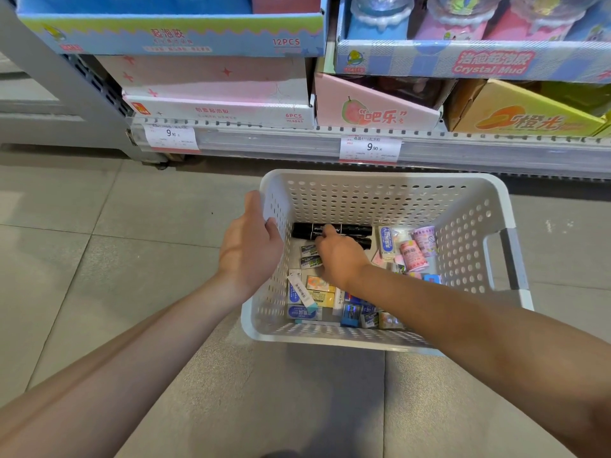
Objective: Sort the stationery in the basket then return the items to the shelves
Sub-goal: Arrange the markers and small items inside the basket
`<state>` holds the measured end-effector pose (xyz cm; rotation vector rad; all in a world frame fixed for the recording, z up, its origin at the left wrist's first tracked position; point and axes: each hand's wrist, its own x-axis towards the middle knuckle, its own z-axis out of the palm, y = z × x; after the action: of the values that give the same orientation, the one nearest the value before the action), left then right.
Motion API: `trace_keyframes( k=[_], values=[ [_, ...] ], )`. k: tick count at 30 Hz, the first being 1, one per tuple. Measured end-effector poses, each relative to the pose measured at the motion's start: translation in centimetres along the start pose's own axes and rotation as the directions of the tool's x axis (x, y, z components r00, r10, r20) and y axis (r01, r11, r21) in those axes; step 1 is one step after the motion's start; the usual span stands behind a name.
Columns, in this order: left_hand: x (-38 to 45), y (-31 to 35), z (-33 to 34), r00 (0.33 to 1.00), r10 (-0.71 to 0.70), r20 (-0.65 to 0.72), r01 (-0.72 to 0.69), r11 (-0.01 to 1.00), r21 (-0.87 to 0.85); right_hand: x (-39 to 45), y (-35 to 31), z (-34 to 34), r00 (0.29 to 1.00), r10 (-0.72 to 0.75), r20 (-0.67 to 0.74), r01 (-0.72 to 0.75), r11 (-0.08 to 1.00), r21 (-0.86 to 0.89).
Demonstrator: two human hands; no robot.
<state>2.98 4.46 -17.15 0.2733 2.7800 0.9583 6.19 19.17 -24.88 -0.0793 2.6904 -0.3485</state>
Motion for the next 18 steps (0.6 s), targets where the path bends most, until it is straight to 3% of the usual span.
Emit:
trace_keyframes(
  k=[14,18],
  values=[
    [-0.1,0.2,-0.1,1.000,-0.001,-0.001,0.001,1.000,-0.007,0.9,-0.9,0.6,0.999,-0.028,-0.021,0.028,0.999,0.018],
    [0.0,0.2,-0.1,1.000,-0.003,0.000,0.003,1.000,-0.007,1.2,-1.1,0.6,0.999,-0.036,-0.011,0.035,0.998,-0.051]
  ],
)
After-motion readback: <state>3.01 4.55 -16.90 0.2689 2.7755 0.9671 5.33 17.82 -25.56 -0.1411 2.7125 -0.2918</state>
